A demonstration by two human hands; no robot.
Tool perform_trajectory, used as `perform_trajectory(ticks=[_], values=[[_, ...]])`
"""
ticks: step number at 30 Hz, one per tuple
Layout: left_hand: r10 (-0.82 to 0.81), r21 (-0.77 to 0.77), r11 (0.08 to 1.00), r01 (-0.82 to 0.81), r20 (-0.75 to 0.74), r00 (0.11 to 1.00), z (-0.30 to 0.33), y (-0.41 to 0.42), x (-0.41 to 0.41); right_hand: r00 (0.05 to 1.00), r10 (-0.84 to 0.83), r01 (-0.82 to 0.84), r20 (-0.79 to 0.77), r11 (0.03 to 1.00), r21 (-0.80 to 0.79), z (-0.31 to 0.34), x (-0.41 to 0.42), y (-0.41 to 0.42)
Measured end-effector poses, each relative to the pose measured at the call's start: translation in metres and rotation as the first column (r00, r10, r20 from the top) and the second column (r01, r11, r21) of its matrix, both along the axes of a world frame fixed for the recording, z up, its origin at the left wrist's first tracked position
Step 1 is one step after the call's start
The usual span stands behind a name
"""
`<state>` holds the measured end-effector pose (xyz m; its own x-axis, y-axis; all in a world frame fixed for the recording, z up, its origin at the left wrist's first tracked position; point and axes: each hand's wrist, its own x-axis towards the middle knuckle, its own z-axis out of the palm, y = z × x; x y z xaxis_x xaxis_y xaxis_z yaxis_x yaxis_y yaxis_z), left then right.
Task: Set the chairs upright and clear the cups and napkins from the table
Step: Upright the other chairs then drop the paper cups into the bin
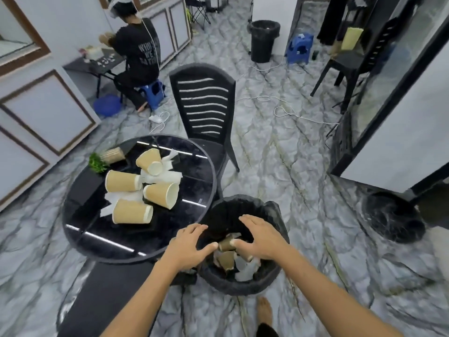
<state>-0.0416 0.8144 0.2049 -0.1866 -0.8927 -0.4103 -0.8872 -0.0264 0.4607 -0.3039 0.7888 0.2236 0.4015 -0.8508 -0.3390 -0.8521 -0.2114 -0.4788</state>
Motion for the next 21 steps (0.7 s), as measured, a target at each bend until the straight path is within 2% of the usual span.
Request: perform_trajectory(ticks=[5,8,12,16,18,21], values=[[0.202,-0.009,0.979,-0.202,-0.018,0.979,-0.012,-0.016,-0.008,0.989,0.141,-0.142,0.041,0.99,0.022,-0.004,0.001,-0.054],[0.355,-0.004,0.935,-0.355,-0.033,0.934,-0.015,-0.017,0.003,0.973,0.22,-0.221,0.075,0.975,0.003,-0.007,0.017,-0.081],[0.53,-0.064,0.845,-0.531,-0.027,0.848,-0.007,-0.016,0.034,0.941,0.323,-0.324,0.101,0.946,-0.008,-0.012,0.057,-0.117],[0.693,-0.201,0.704,-0.681,-0.016,0.721,0.007,-0.022,0.071,0.913,0.389,-0.386,0.123,0.921,-0.047,-0.014,0.11,-0.153],[0.745,-0.258,0.644,-0.72,-0.002,0.667,0.012,-0.029,0.089,0.907,0.4,-0.394,0.13,0.917,-0.069,-0.014,0.138,-0.167],[0.783,-0.279,0.602,-0.748,0.022,0.622,0.011,-0.043,0.114,0.895,0.43,-0.419,0.116,0.901,-0.11,-0.018,0.178,-0.184]])
